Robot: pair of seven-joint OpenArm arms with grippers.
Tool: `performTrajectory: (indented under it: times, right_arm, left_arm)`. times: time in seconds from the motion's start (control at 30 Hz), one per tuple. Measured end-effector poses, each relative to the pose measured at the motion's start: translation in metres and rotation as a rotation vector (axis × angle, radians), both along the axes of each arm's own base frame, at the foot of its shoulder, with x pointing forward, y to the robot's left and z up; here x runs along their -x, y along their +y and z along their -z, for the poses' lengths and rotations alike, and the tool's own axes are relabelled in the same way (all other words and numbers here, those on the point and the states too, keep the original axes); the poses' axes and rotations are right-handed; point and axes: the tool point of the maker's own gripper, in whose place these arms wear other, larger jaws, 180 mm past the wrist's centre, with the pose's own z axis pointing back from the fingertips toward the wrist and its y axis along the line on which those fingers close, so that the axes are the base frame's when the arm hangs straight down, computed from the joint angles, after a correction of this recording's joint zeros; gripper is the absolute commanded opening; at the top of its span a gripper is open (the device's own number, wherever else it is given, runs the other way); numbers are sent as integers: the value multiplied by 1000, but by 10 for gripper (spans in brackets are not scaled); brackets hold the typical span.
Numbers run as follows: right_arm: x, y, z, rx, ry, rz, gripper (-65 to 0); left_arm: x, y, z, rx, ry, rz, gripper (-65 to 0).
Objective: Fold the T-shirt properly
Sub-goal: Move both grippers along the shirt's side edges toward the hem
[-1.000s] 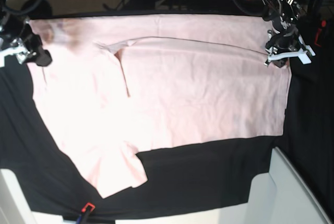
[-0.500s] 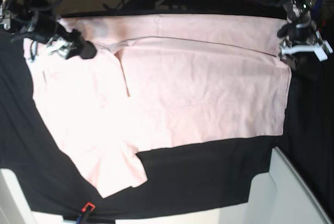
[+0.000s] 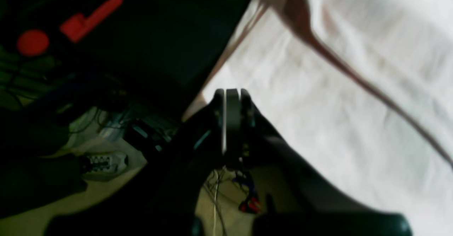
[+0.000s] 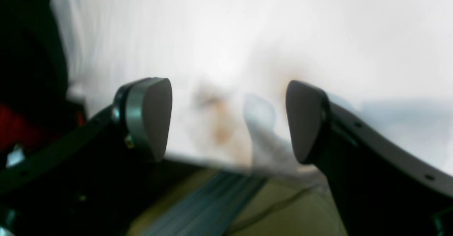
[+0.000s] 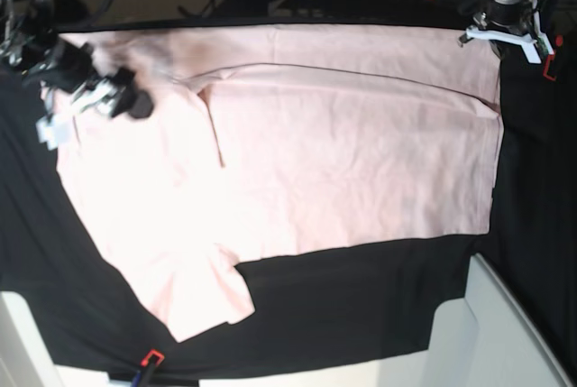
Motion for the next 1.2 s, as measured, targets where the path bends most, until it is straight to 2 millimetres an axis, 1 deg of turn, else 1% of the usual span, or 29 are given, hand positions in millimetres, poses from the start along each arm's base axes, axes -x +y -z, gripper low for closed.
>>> performTrajectory:
  times: [0.07, 0.1, 0.13, 0.23, 0.3, 0.33, 0.4, 0.47, 0.5, 0.57, 0.63, 0.73, 0.77, 0.83, 0.9, 1.0, 1.07, 1.2]
  right_arm:
    - [-22, -27, -14, 31, -44, 31, -165]
    - [-32, -40, -17, 37, -49, 48, -165]
    - [-42, -53, -17, 44, -38, 65, -165]
    - [-67, -78, -5, 11, 10, 129, -164]
    - [-79, -88, 2, -14, 45, 155, -164]
    - [-87, -95, 3, -18, 50, 173, -164]
    - [-107, -102, 0, -17, 43, 167, -164]
    - [-133, -108, -9, 14, -29, 134, -164]
    - [-145, -108, -11, 24, -49, 126, -164]
    - [-158, -113, -5, 43, -51, 130, -164]
    - [-162, -120, 13, 67, -32, 169, -162]
    - [-147, -133, 53, 146, 70, 190, -162]
    - [-142, -135, 63, 169, 91, 187, -162]
    - [-147, -134, 68, 199, 55, 157, -162]
    - [-154, -130, 68, 215, 18, 127, -162]
    - [-154, -128, 69, 210, -9, 122, -162]
    - [-155, -128, 69, 211, -11, 122, -162]
    - [-162, -119, 67, 205, -14, 115, -162]
  left_arm:
    - [-12, 7, -8, -25, -22, 10, -650]
    - [-18, 11, -12, -35, -37, 5, -650]
    - [-26, 12, -16, -44, -55, 7, -650]
    - [-39, 13, -24, -52, -84, 31, -650]
    - [-45, 17, -28, -60, -89, 34, -650]
    - [-50, 20, -31, -69, -100, 36, -650]
    - [-60, 28, -39, -90, -117, 40, -650]
    - [-68, 33, -46, -108, -133, 56, -650]
    - [-71, 36, -47, -114, -135, 60, -650]
    - [-74, 43, -46, -120, -128, 60, -650]
    - [-78, 49, -46, -124, -123, 56, -650]
    - [-76, 53, -36, -88, -51, 54, -650]
    - [-76, 53, -35, -81, -44, 51, -650]
    - [-77, 53, -35, -75, -41, 50, -650]
    - [-76, 53, -35, -73, -38, 49, -650]
    - [-76, 53, -35, -73, -39, 47, -650]
    - [-80, 53, -37, -73, -49, 46, -650]
    - [-86, 53, -40, -73, -64, 48, -650]
